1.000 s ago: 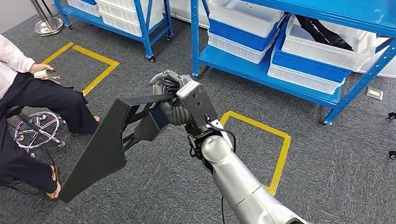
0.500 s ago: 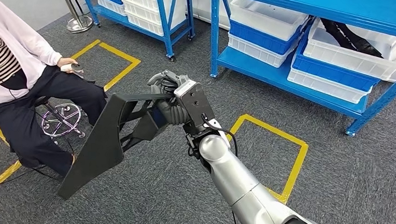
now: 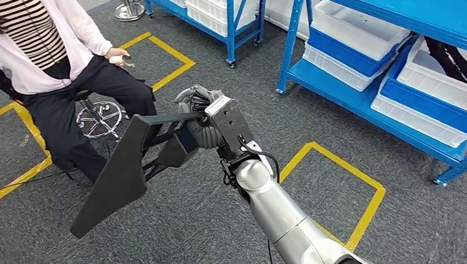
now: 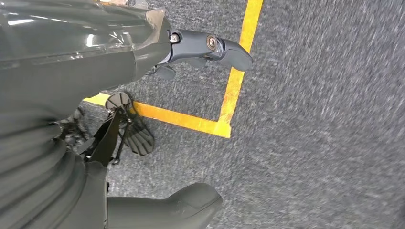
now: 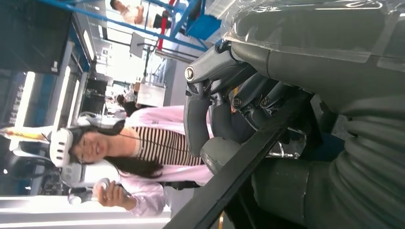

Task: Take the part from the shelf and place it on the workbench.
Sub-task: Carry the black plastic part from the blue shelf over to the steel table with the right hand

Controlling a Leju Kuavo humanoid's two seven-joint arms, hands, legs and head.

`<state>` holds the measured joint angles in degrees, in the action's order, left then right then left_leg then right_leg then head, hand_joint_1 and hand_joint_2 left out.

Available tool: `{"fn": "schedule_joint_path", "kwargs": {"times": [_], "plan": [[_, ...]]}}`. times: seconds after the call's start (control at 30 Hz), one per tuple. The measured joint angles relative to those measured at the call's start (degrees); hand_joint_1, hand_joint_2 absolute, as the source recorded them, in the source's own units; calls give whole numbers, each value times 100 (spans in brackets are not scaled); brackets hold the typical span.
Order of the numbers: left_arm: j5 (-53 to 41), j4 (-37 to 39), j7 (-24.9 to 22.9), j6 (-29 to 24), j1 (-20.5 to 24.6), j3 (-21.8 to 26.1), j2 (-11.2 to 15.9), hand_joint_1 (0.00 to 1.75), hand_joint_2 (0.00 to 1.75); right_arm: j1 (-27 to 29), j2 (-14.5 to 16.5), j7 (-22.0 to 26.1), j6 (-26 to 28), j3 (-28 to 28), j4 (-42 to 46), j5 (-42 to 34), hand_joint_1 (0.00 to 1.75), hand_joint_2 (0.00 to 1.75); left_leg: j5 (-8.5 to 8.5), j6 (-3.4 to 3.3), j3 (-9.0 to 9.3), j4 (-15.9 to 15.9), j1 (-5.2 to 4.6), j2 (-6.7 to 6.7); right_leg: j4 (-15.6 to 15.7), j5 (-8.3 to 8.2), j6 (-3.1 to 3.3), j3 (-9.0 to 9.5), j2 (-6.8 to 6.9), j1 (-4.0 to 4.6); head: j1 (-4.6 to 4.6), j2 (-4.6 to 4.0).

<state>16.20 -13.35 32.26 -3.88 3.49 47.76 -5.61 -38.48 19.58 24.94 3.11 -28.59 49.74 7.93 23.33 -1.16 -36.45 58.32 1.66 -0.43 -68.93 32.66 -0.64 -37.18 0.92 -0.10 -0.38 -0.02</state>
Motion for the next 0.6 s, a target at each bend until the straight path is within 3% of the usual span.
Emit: {"fn": "schedule_joint_path", "kwargs": {"times": [0.07, 0.1, 0.17, 0.23, 0.27, 0.33, 0.4, 0.43, 0.5, 0.53, 0.57, 0.6], "plan": [[0, 0, 0, 0, -3, 1, 3, 0, 175, 25, -21, 0, 1, 0, -14, 0, 175, 175, -9, -9, -18, 1, -4, -118, -594, 191, -18, -285, -58, -6, 3, 0], [0, 0, 0, 1, -7, 1, 2, 0, 175, 36, -25, 0, 0, 0, -18, 0, 175, 175, -13, -6, -22, 2, -5, -179, -578, 150, -48, -275, -71, -6, 6, 0], [0, 0, 0, 0, -10, 0, -3, 0, 175, 38, -24, 0, 0, 0, -19, 0, 175, 175, -28, 15, -21, 3, -1, -297, 114, -155, -111, 69, -131, -23, 14, 0], [0, -1, 0, 0, -9, 0, -7, 0, 175, 25, -19, 0, 1, -1, -19, 0, 175, 175, -44, 63, -28, 9, -15, -396, 869, -423, -115, 423, -239, -33, 20, 0], [0, -1, 0, 0, -12, 1, -7, 0, 175, 21, -15, 0, 1, -2, -19, 0, 175, 175, -51, 95, -34, 6, -21, -432, 1045, -479, -96, 506, -271, -27, 19, 0], [0, 1, 0, -1, -35, 1, -6, 0, 175, 19, 7, 0, 0, -2, -19, 0, 175, 175, -79, 175, -46, -21, -16, -483, 1099, -519, -34, 534, -232, -10, 20, 0], [-1, 2, -1, -2, -54, 1, -7, 0, 175, 13, 31, 0, 1, -3, -18, 0, 175, 175, -37, 229, -93, 36, 2, -376, 1128, -573, 54, 552, -163, -49, 11, 0], [-41, 2, -13, 27, -50, -1, -7, 0, 175, 17, 28, -14, 53, -1, -11, 23, 175, 175, 81, 246, -175, 208, 4, -265, 1145, -593, 101, 558, -124, -69, 2, 0], [-309, 2, -97, 193, -21, -66, -6, 0, 175, 143, -88, -137, 378, 26, 172, 144, 175, 175, 469, 271, -486, 888, 1, -57, 1153, -600, 159, 559, -22, -55, -16, 0], [-505, 2, -159, 295, 3, -136, -4, 0, 175, 283, -225, -249, 553, 76, 395, 212, 175, 175, 643, 284, -668, 1279, 3, -20, 1152, -595, 172, 558, 56, -39, -25, 0], [-664, 2, -220, 370, 29, -216, -5, 0, 175, 455, -410, -369, 628, 159, 681, 283, 175, 175, 730, 293, -791, 1544, 4, 1, 1150, -590, 178, 557, 142, -25, -26, 0], [-759, 2, -264, 408, 54, -287, -9, 0, 175, 631, -597, -467, 587, 270, 968, 343, 175, 175, 717, 297, -815, 1612, 8, 25, 1149, -585, 183, 554, 224, -16, -27, 0]]}}
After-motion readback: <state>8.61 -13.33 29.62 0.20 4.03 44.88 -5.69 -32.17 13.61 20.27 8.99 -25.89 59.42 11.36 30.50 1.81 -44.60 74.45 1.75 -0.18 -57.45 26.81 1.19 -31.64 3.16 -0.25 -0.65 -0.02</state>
